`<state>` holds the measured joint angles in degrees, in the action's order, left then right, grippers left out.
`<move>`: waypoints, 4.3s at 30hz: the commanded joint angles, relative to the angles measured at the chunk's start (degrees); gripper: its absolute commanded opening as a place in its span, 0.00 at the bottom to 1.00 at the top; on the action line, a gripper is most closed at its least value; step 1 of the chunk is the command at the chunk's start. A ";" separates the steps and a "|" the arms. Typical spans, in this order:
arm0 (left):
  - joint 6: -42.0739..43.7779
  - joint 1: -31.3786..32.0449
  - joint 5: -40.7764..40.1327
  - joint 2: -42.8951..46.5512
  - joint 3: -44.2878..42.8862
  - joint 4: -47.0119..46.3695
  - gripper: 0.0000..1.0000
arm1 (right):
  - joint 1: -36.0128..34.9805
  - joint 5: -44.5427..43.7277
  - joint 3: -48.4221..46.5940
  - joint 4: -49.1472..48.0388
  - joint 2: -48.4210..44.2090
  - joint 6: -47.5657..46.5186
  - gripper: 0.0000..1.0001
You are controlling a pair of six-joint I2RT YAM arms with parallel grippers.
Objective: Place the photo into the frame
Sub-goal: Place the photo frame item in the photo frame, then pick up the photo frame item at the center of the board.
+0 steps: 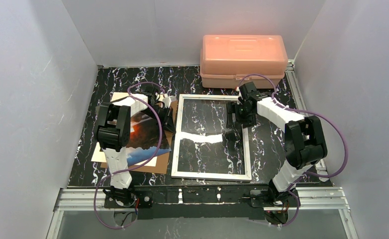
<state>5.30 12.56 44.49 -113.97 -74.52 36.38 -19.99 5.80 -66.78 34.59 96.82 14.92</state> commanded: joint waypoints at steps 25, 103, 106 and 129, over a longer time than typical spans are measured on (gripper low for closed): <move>-0.30 0.71 1.81 -0.12 -0.95 0.83 0.01 | -1.82 -1.84 2.80 -3.60 0.31 2.16 0.90; 24.31 -40.43 -37.29 -11.54 -19.36 9.37 0.06 | -24.65 -14.59 -59.41 -25.88 53.33 16.76 0.91; 23.91 -40.42 -38.19 -12.33 -19.30 8.21 0.05 | -24.68 -13.78 -65.27 -24.98 56.41 17.33 0.91; 25.17 -38.55 -36.97 -16.87 -19.08 8.50 0.03 | -25.18 10.04 -63.99 -44.90 59.07 32.11 0.91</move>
<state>29.87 -27.20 3.77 -124.33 -96.49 44.60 -44.27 9.63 -134.67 -5.32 157.36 42.81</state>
